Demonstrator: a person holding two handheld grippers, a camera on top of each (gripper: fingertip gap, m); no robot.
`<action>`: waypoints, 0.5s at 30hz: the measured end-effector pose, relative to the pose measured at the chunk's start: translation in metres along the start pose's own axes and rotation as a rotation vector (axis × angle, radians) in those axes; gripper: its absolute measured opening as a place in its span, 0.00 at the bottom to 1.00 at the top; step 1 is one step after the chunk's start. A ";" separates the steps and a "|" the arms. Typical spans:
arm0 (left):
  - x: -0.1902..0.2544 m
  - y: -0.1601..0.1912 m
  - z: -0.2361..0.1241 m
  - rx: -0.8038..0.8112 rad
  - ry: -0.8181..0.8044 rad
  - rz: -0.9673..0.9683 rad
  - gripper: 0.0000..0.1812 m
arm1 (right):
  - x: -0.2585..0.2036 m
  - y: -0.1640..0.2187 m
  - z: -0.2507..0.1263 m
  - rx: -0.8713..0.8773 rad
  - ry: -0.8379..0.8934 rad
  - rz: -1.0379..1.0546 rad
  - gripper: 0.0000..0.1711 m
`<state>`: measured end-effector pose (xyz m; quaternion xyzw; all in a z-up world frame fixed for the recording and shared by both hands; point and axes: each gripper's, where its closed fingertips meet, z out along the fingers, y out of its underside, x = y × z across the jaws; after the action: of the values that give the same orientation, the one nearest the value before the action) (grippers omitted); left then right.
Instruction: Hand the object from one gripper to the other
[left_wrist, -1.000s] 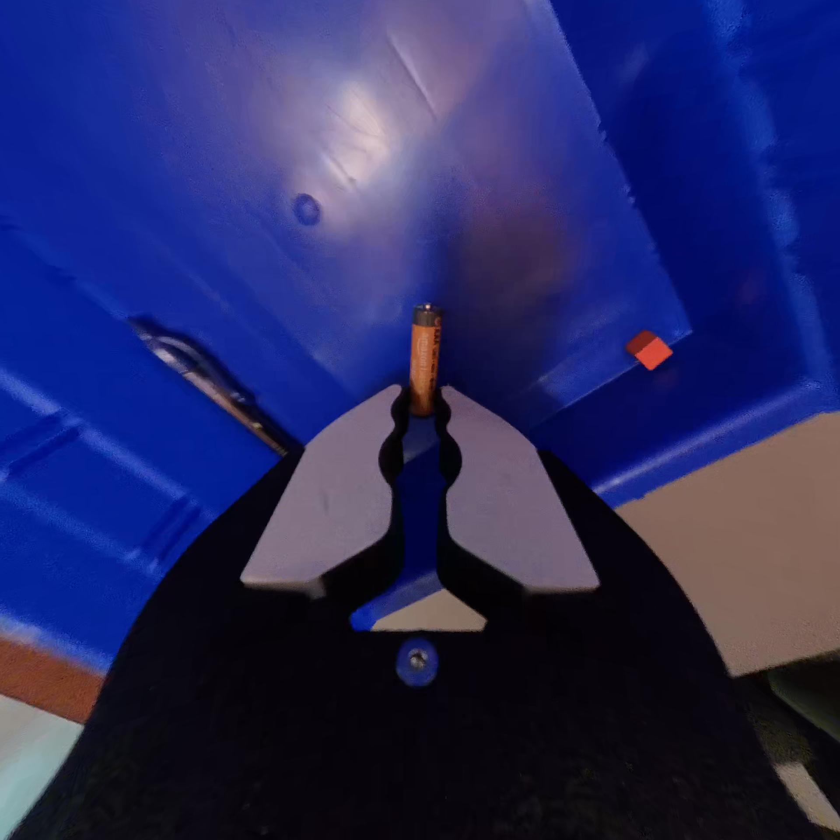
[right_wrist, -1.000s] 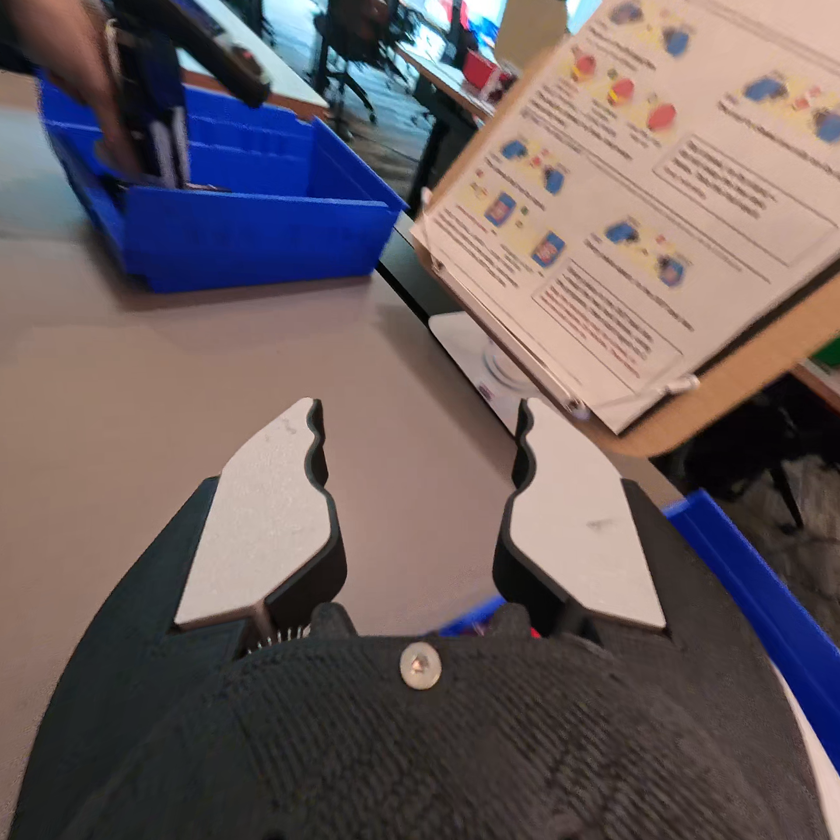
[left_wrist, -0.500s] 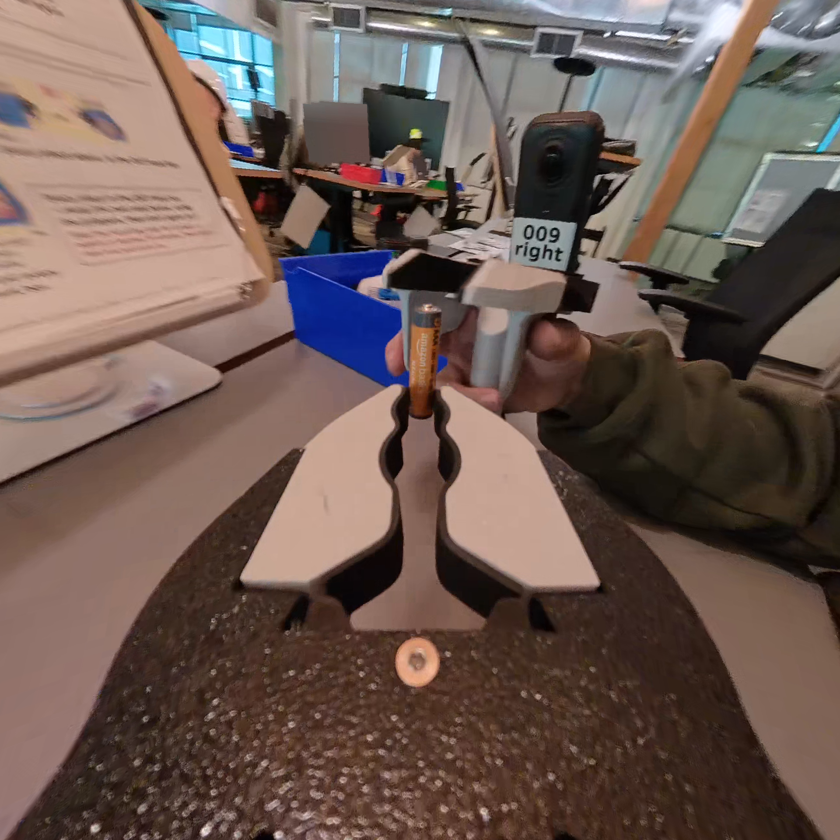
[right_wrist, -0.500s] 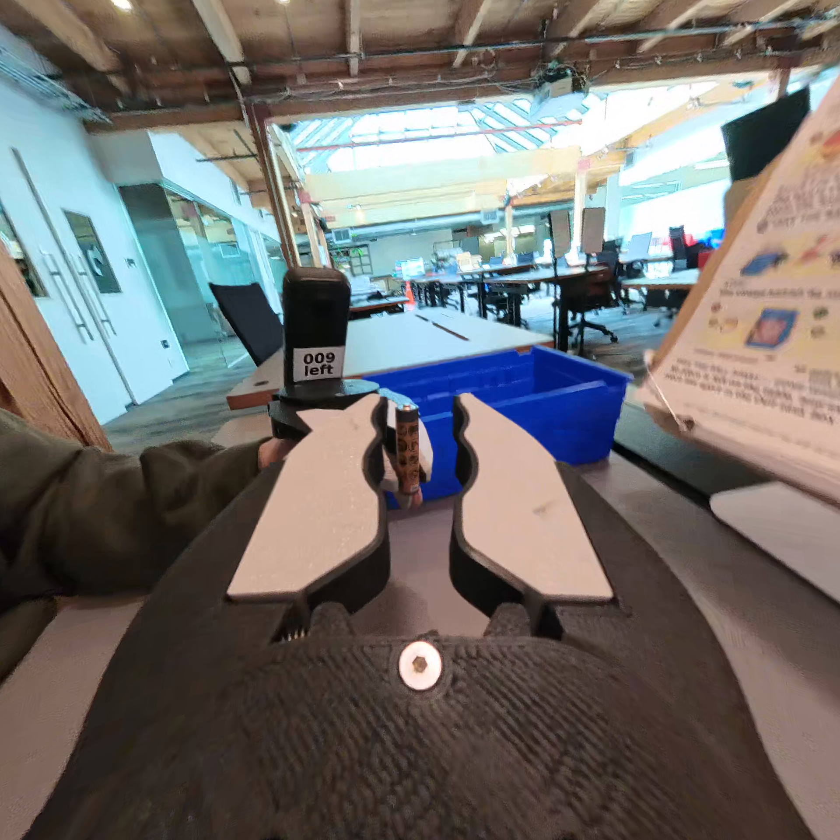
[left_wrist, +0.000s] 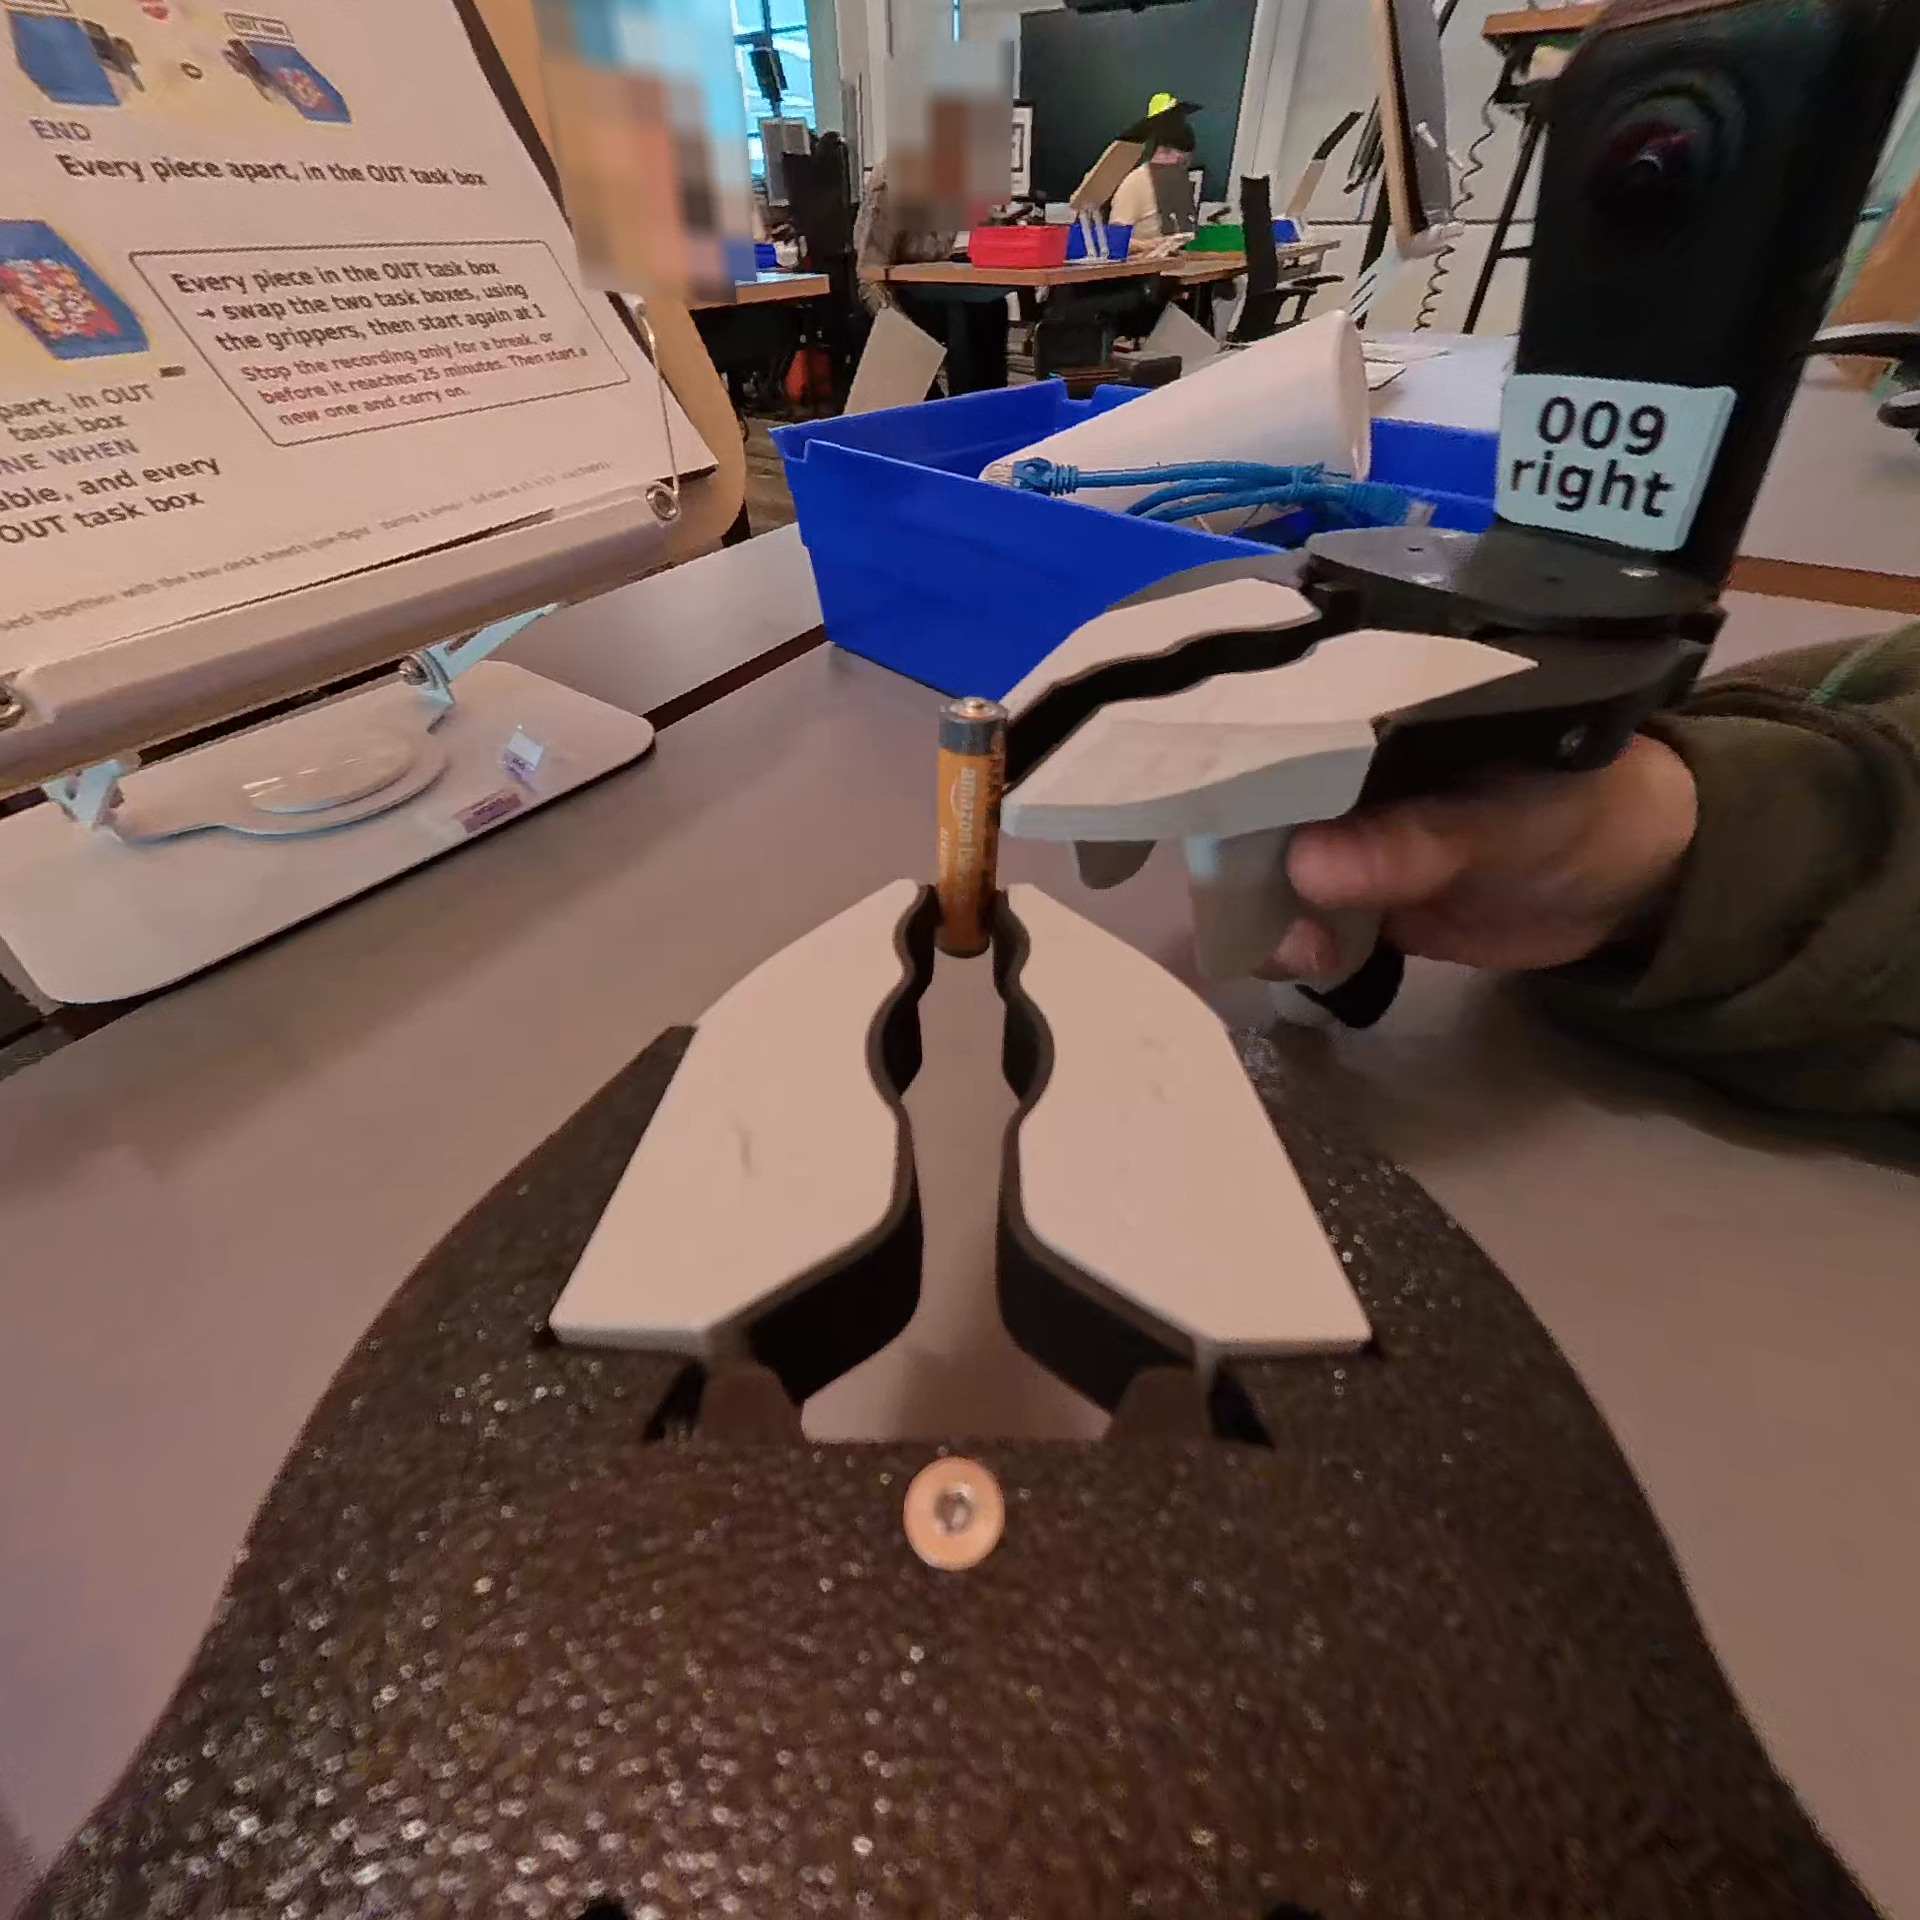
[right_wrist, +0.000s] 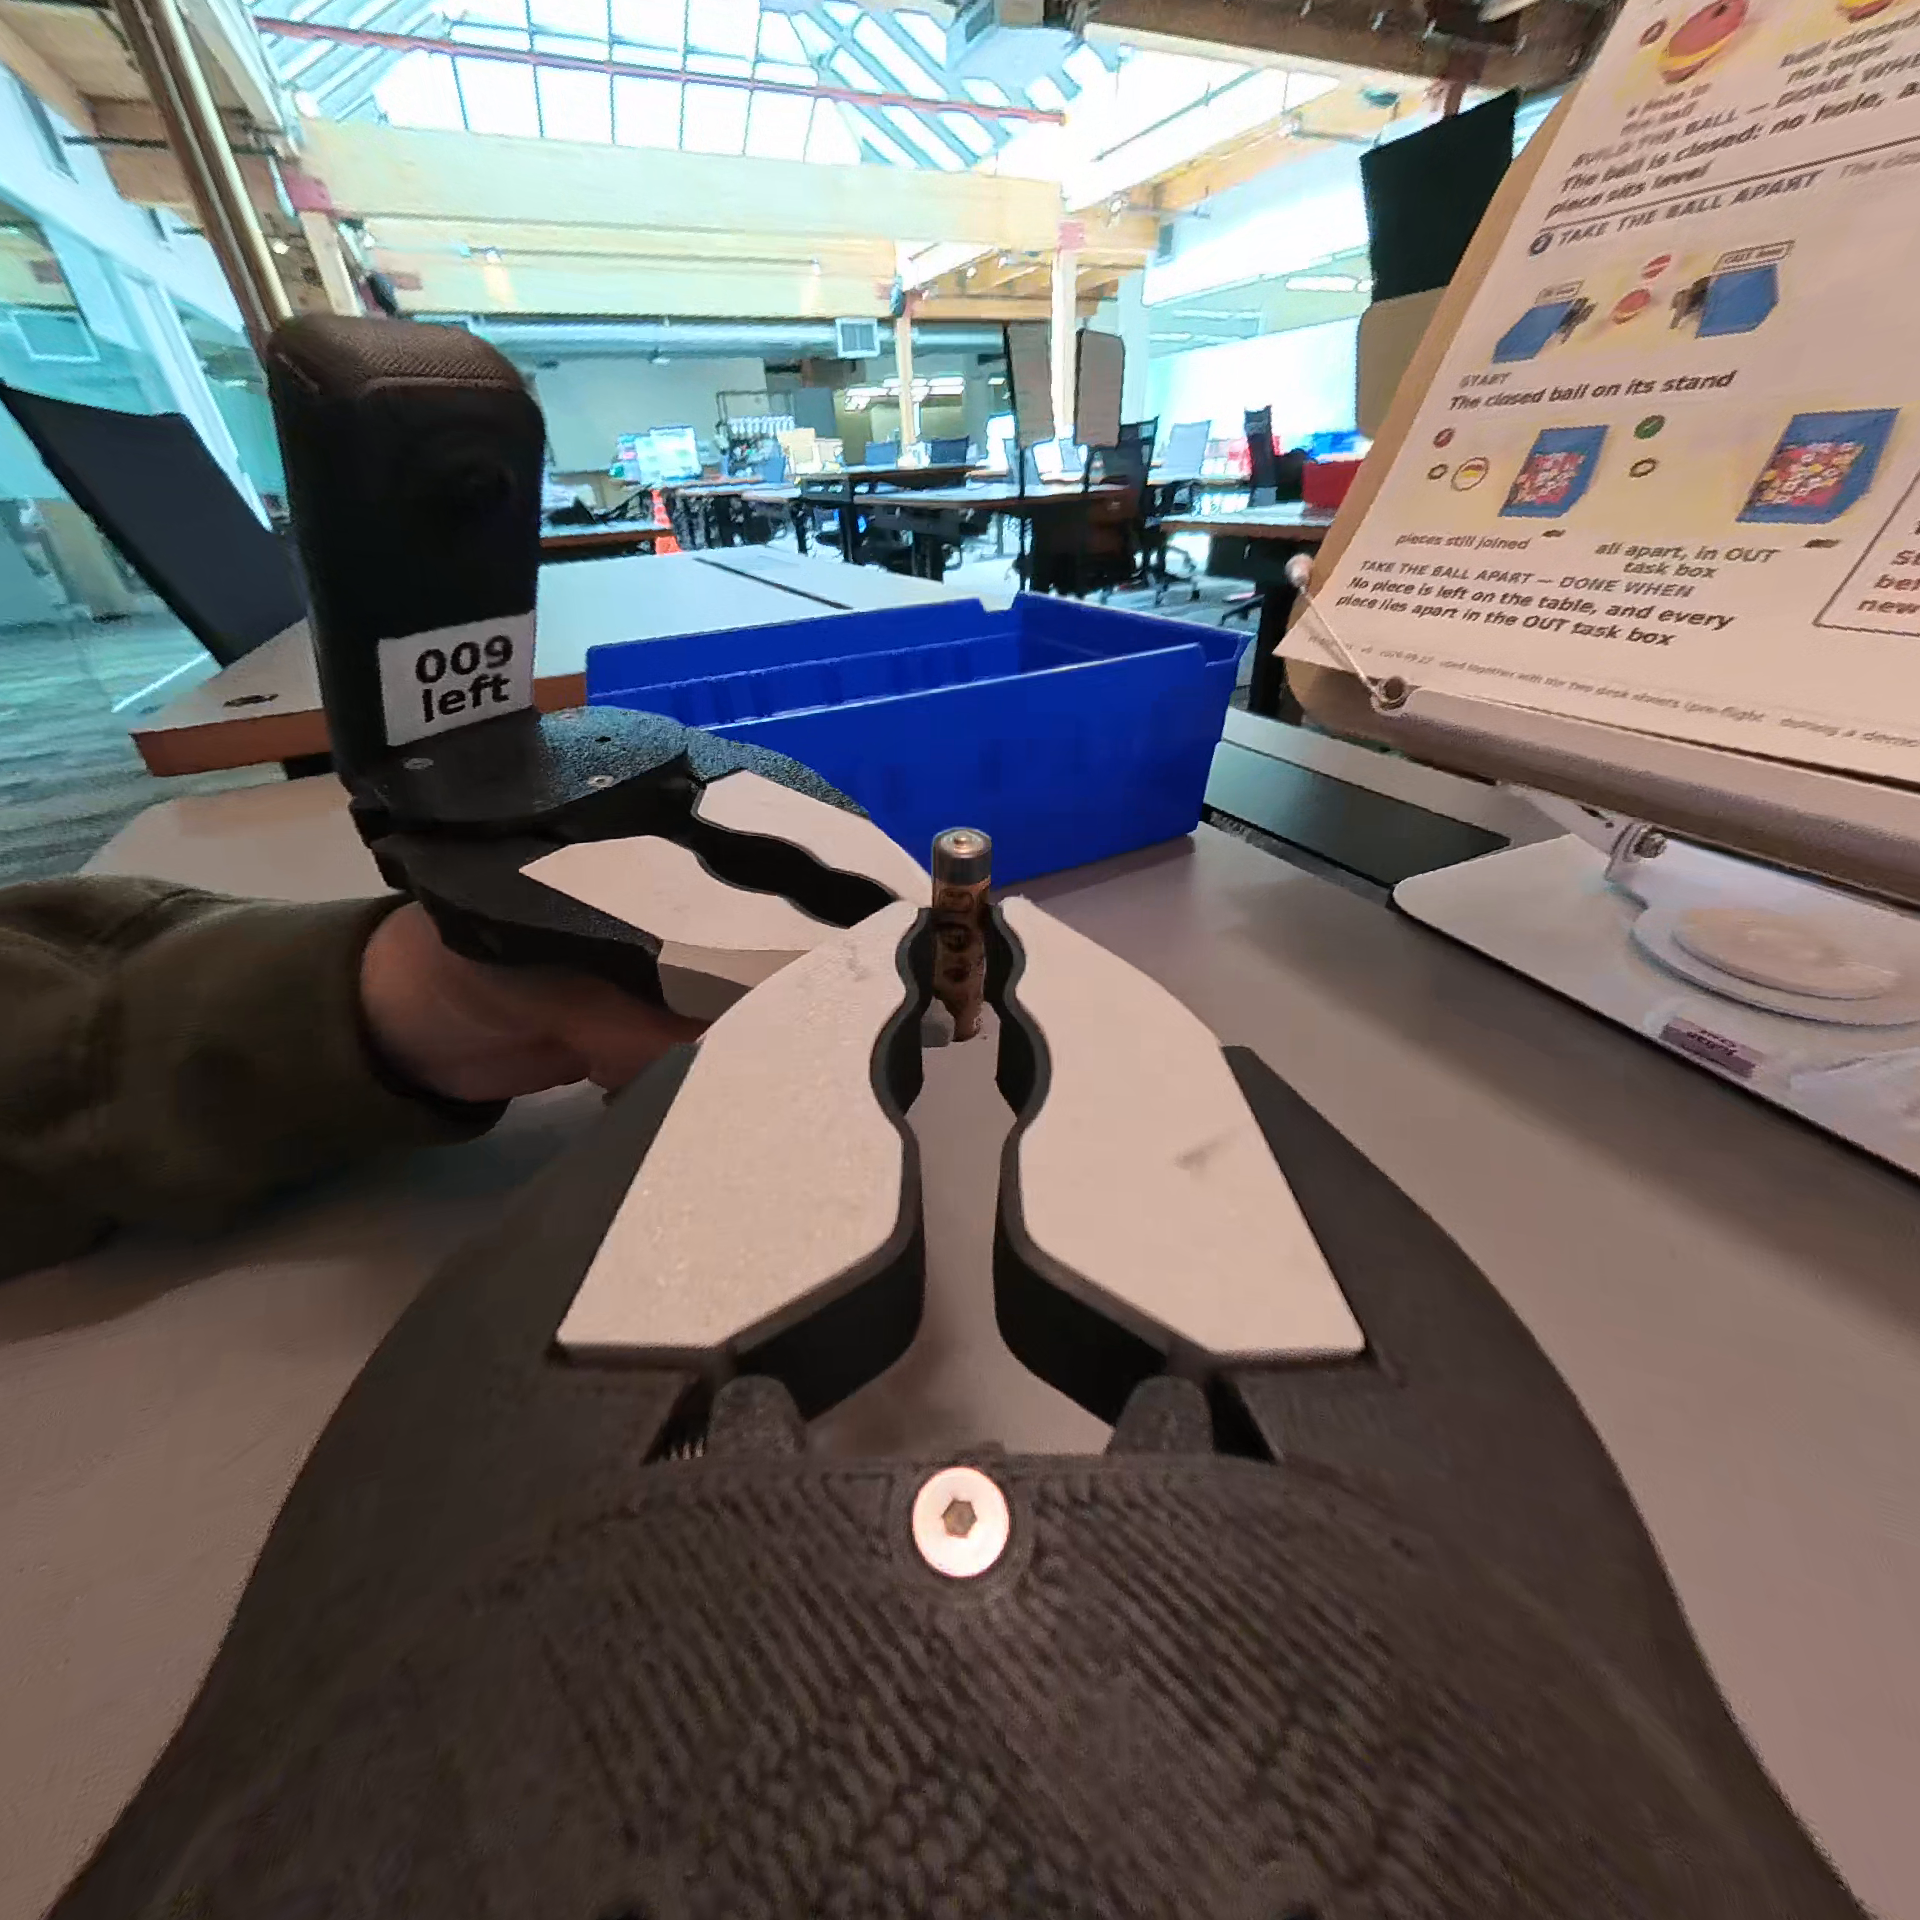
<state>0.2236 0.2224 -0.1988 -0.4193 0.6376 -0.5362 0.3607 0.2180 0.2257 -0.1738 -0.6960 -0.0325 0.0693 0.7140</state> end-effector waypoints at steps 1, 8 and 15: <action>-0.001 0.001 0.000 -0.008 -0.017 0.009 0.05 | 0.001 0.000 0.001 0.012 0.015 -0.004 0.05; -0.009 0.009 0.003 -0.082 -0.140 0.145 0.06 | 0.004 0.000 0.003 0.017 0.061 0.006 0.06; 0.006 -0.007 -0.003 0.064 0.053 -0.073 0.09 | 0.005 -0.016 -0.011 0.184 -0.157 0.273 0.05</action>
<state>0.2194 0.2178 -0.1909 -0.4161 0.6138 -0.5799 0.3373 0.2252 0.2150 -0.1580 -0.6181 0.0131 0.2224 0.7538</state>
